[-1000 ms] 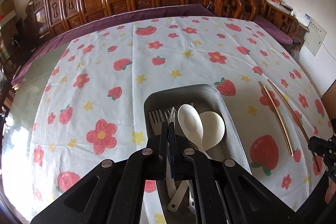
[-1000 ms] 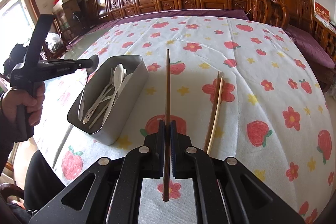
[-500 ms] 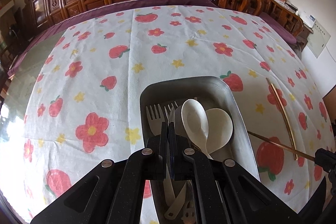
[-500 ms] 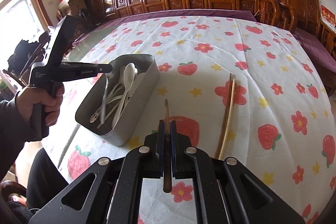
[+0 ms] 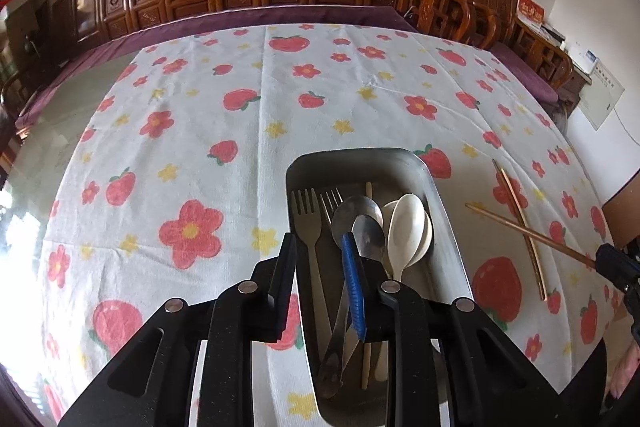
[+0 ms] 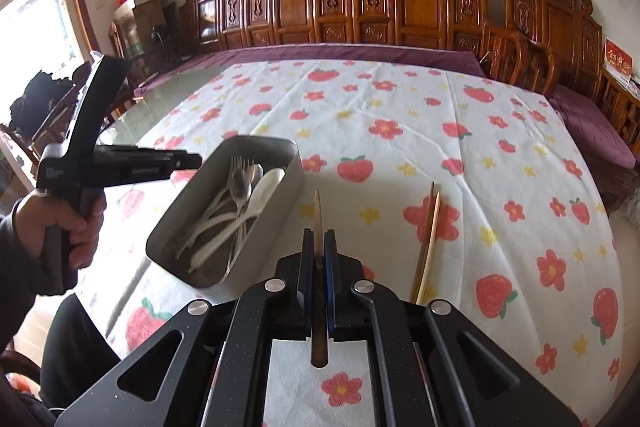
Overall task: Organize utensils
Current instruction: 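Lower the wooden chopstick into the tray and open the right gripper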
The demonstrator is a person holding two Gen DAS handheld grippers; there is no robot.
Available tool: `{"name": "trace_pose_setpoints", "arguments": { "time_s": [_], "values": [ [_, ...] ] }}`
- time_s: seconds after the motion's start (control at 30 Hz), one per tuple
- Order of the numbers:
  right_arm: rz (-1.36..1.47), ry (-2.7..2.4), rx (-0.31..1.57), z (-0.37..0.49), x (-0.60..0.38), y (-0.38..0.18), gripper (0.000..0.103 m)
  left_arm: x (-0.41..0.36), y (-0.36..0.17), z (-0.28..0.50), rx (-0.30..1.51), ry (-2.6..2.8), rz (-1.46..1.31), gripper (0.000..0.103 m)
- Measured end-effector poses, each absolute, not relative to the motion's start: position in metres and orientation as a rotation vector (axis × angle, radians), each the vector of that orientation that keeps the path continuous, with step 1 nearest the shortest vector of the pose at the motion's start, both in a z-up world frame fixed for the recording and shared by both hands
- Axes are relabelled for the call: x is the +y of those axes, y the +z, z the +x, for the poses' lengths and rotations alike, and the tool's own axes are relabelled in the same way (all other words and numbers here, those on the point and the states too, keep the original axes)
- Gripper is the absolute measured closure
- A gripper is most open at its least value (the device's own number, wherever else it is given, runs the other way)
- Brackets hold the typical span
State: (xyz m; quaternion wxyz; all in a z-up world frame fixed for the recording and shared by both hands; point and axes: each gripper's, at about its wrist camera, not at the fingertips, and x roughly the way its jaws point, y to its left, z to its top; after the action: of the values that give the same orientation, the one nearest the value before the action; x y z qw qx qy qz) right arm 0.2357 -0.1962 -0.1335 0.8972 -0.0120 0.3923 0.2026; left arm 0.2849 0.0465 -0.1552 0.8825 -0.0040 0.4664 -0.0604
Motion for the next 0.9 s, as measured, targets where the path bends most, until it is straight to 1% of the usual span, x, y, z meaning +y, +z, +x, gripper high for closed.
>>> {"name": "trace_pose_setpoints", "arguments": {
  "time_s": [0.17,0.43,0.73,0.9],
  "values": [
    [-0.017,0.447,0.784,0.239,-0.180,-0.120,0.097,0.058,-0.139,0.263,0.938,-0.122,-0.027,0.076],
    [-0.053,0.515,0.777,0.245,-0.129,-0.115,0.097,0.081,-0.119,0.234,0.898,-0.102,-0.052,0.075],
    [-0.138,0.512,0.812,0.270,-0.065,-0.145,0.097,0.112,-0.116,0.210,0.897,-0.068,-0.090,0.072],
    [-0.136,0.474,0.825,0.278,-0.052,-0.162,0.097,0.124,-0.116,0.202,0.899,-0.054,-0.104,0.072]
  ]
}}
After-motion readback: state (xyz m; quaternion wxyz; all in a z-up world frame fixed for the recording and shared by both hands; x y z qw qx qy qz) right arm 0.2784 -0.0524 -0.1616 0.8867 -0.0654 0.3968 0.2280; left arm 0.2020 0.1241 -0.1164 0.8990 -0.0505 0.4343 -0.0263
